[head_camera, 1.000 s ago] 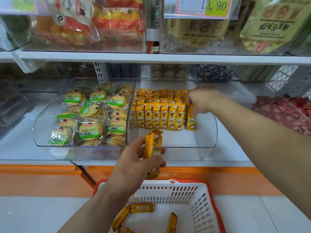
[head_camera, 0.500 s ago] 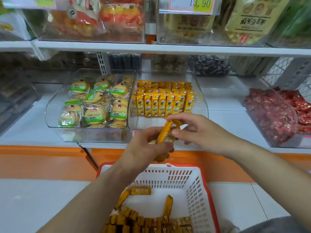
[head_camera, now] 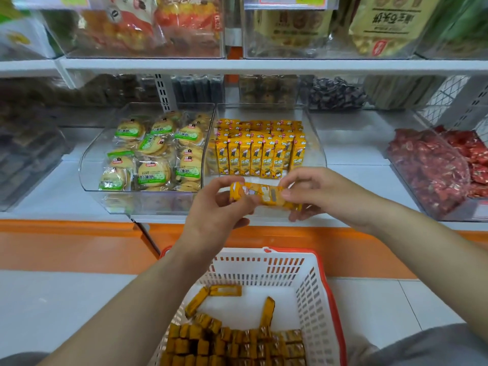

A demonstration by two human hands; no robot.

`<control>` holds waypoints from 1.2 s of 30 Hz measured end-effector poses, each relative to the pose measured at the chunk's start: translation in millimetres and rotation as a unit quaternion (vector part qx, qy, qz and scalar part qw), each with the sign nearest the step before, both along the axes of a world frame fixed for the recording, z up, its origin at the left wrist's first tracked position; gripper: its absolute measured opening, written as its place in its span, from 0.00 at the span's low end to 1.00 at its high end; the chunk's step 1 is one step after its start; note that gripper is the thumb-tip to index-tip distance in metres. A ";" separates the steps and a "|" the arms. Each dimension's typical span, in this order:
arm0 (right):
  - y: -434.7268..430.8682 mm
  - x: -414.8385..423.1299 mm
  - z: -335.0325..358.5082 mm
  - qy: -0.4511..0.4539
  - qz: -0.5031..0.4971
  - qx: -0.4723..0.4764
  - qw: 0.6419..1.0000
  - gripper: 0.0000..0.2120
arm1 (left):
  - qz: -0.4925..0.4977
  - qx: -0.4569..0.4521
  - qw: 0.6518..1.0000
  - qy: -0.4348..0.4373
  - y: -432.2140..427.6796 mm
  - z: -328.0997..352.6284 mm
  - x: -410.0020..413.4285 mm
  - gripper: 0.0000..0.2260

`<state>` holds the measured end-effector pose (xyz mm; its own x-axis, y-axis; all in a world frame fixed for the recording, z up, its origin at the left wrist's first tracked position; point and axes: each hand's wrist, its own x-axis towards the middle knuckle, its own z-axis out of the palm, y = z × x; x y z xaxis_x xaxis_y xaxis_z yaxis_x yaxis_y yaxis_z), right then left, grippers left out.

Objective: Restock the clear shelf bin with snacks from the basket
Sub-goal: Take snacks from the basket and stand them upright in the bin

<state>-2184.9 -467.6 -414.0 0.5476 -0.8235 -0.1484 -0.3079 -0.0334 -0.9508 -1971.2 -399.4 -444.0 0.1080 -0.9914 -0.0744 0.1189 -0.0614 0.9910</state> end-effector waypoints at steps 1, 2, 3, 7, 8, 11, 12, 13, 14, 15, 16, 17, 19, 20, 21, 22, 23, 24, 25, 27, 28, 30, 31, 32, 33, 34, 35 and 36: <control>1.1 0.9 -0.2 0.012 0.026 0.004 1.000 0.05 | 0.007 -0.005 1.000 0.002 -0.6 0.9 0.7 0.15; 3.0 2.6 -0.8 0.027 0.054 0.003 0.998 0.04 | 0.011 -0.009 1.000 0.010 -1.4 1.7 1.1 0.14; 5.6 5.2 -1.2 0.050 0.079 -0.014 0.996 0.02 | 0.013 -0.010 1.000 0.022 -1.9 2.5 1.3 0.14; 9.9 18.4 -2.1 0.097 0.013 -0.169 0.981 0.07 | 0.003 0.000 1.000 0.027 -3.5 3.3 -0.7 0.15; 8.9 20.1 -0.9 0.069 -0.033 -0.181 0.981 0.06 | -0.003 0.001 1.000 0.014 -4.4 2.6 -1.6 0.16; 4.7 18.7 4.1 -0.003 -0.053 -0.135 0.989 0.08 | -0.005 -0.020 0.999 -0.037 -4.7 4.3 -4.8 0.16; 4.4 17.3 5.7 -0.016 -0.028 -0.117 0.993 0.11 | -0.001 -0.036 0.998 -0.059 -3.9 5.7 -5.5 0.16; 4.9 16.1 7.3 -0.029 -0.005 -0.106 0.994 0.12 | 0.002 -0.053 0.996 -0.078 -2.6 8.5 -6.4 0.17; 5.1 14.8 8.9 -0.041 0.010 -0.101 0.994 0.12 | 0.005 -0.067 0.993 -0.093 -1.7 11.7 -7.2 0.18; 4.5 13.2 10.4 -0.049 0.017 -0.103 0.993 0.12 | 0.005 -0.076 0.992 -0.100 -1.5 15.6 -9.0 0.19; 2.7 11.3 11.9 -0.056 0.019 -0.106 0.993 0.12 | 0.003 -0.083 0.990 -0.111 -3.1 19.5 -10.9 0.18; -0.1 9.0 13.4 -0.062 0.018 -0.108 0.992 0.12 | 0.000 -0.090 0.988 -0.125 -5.9 23.9 -13.8 0.16; -8.6 0.7 15.7 -0.074 0.010 -0.112 0.991 0.12 | -0.007 -0.101 0.983 -0.154 -15.4 31.9 -21.8 0.14; -13.8 -4.9 17.0 -0.080 0.001 -0.115 0.990 0.11 | -0.013 -0.104 0.982 -0.159 -22.0 35.0 -26.1 0.14; -19.4 -11.5 17.7 -0.087 -0.016 -0.119 0.989 0.11 | -0.020 -0.107 0.980 -0.167 -29.4 38.0 -30.4 0.14; -26.2 -18.5 17.5 -0.094 -0.042 -0.124 0.987 0.11 | -0.023 -0.112 0.976 -0.187 -38.6 39.6 -33.6 0.16; -34.4 -25.8 16.7 -0.099 -0.076 -0.132 0.983 0.11 | -0.023 -0.116 0.969 -0.218 -50.4 38.5 -35.7 0.17; -43.8 -32.7 15.6 -0.097 -0.112 -0.147 0.978 0.13 | -0.016 -0.120 0.960 -0.253 -64.5 34.6 -35.8 0.16; -53.9 -38.8 14.7 -0.086 -0.144 -0.169 0.971 0.14 | -0.006 -0.119 0.950 -0.287 -80.2 29.0 -35.1 0.15; -75.1 -46.2 12.8 -0.041 -0.189 -0.230 0.954 0.17 | 0.009 -0.104 0.918 -0.382 -112.6 15.5 -31.8 0.16; -86.2 -47.4 11.4 -0.012 -0.202 -0.259 0.944 0.17 | 0.008 -0.105 0.887 -0.450 -128.8 7.8 -30.0 0.19; -108.8 -45.7 7.2 0.035 -0.218 -0.294 0.930 0.15 | -0.002 -0.122 0.819 -0.560 -158.3 -5.8 -28.1 0.24; -119.7 -43.8 4.9 0.050 -0.222 -0.299 0.927 0.15 | -0.005 -0.131 0.796 -0.591 -171.1 -10.5 -28.6 0.26; -130.2 -41.7 2.5 0.062 -0.224 -0.299 0.926 0.14 | -0.006 -0.139 0.777 -0.614 -183.1 -14.4 -29.8 0.28; -140.2 -39.6 0.1 0.074 -0.222 -0.298 0.925 0.14 | -0.008 -0.147 0.761 -0.632 -193.8 -17.5 -31.5 0.30; -149.0 -37.7 -2.5 0.087 -0.217 -0.301 0.924 0.14 | -0.012 -0.155 0.746 -0.648 -202.9 -20.2 -33.5 0.31; -156.7 -36.4 -5.0 0.103 -0.209 -0.311 0.921 0.14 | -0.019 -0.162 0.735 -0.658 -210.6 -22.5 -35.4 0.31; -163.1 -35.0 -7.8 0.119 -0.199 -0.324 0.917 0.14 | -0.027 -0.168 0.726 -0.666 -216.5 -25.0 -36.4 0.31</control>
